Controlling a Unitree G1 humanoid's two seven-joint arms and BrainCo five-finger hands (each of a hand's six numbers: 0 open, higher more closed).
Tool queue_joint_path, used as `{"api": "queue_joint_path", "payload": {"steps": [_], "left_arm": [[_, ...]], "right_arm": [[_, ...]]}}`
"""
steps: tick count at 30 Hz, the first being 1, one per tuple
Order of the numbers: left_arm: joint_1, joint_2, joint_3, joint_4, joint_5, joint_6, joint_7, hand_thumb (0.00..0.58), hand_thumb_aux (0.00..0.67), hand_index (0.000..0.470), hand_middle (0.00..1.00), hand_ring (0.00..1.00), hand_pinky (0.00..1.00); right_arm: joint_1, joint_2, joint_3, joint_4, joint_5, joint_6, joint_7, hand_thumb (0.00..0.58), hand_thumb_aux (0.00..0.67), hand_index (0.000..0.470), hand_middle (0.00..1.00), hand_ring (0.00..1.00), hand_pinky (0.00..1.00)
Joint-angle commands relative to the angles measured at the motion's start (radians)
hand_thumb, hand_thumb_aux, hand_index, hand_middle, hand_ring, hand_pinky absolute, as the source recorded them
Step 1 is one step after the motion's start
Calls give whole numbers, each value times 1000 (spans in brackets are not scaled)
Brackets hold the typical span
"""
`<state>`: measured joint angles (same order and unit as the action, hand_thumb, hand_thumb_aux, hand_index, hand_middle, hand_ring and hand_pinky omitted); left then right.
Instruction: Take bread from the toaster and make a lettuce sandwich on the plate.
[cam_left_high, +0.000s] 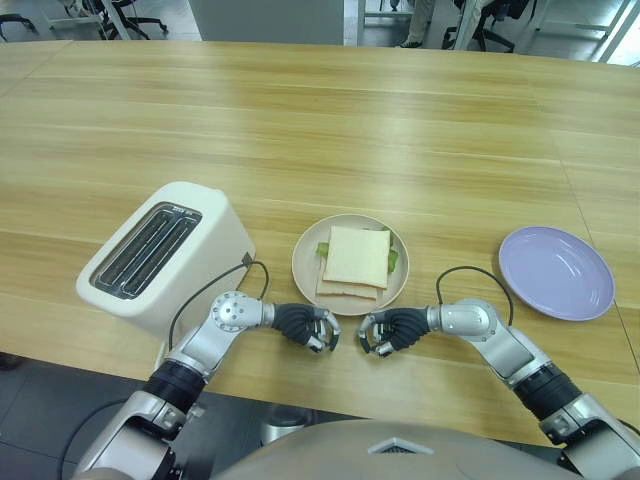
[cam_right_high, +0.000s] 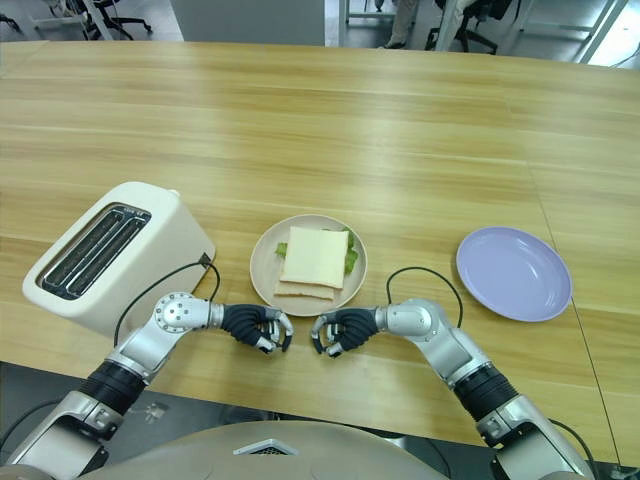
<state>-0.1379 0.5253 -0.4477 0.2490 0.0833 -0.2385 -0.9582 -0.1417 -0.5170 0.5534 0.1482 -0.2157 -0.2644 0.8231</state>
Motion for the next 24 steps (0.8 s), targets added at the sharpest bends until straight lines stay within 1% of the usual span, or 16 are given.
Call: {"api": "queue_joint_path", "payload": {"steps": [1,6,11,16,20,24], "left_arm": [[-22,-11,-35,129,129,-25,94,580,670,460,1000,1000,1000],[-102,-62,-31,254,210,-75,232,580,670,460,1000,1000,1000],[-202,-136,-29,467,265,-148,376,580,670,460,1000,1000,1000],[-295,-188,-35,664,326,-199,508,580,670,460,1000,1000,1000],[-387,-239,-48,810,374,-218,604,580,670,460,1000,1000,1000],[-483,-276,-73,922,441,-211,724,580,670,460,1000,1000,1000]], "right_arm": [[-38,26,-13,93,-75,-48,-93,580,670,460,1000,1000,1000],[-103,71,-18,221,-159,-120,-231,580,670,460,1000,1000,1000],[-213,113,-3,432,-295,-183,-445,580,670,460,1000,1000,1000],[-306,161,15,618,-384,-228,-630,580,670,460,1000,1000,1000],[-406,224,57,794,-481,-202,-797,580,670,460,1000,1000,1000],[-490,268,84,930,-543,-160,-944,580,670,460,1000,1000,1000]]}}
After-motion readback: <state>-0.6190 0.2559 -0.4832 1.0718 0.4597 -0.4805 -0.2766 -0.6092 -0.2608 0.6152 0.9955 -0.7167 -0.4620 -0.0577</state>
